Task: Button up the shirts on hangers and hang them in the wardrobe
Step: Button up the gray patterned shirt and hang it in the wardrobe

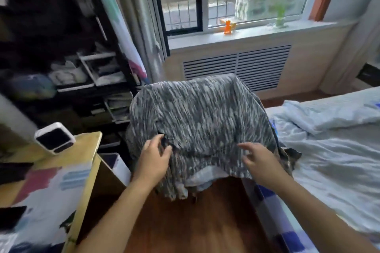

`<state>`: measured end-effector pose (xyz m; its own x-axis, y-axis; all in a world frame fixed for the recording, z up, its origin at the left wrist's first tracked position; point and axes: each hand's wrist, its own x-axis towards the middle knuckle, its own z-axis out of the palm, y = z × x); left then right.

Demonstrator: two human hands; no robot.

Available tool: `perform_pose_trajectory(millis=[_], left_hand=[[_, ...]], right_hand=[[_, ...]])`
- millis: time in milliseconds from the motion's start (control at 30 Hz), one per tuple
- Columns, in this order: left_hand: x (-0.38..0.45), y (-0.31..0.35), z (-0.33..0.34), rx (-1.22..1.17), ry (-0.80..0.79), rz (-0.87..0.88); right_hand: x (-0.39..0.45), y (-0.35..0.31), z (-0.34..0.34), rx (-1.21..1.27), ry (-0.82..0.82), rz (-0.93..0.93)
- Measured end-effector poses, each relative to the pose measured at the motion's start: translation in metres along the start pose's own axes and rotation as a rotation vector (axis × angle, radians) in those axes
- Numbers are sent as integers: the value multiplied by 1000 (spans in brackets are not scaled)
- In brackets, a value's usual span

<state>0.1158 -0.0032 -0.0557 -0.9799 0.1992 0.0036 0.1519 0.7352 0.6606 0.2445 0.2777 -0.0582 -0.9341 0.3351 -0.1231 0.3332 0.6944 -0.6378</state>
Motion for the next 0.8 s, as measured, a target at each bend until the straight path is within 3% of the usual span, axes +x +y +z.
perform_pose_trajectory(millis=[133,233,400,567,667,800], left_hand=[[96,-25,-35,58,122,34],[153,-34,-56,100,102,45],[221,-19,-61,352,-45,305],[280,1,-56,243,-160,212],[321,13,-58,373,-320,224],[381,22,-51,548,-411,220]], right_hand=[[44,-21,-5,-33,34,29],[75,-49,-11,-81,20,-12],[128,-89,-22,-234,61,-167],[195,-99,-50,-441,35,-238],[234,-93,-60,-628,3,-301],[284,-84,-72,-677,-34,-373]])
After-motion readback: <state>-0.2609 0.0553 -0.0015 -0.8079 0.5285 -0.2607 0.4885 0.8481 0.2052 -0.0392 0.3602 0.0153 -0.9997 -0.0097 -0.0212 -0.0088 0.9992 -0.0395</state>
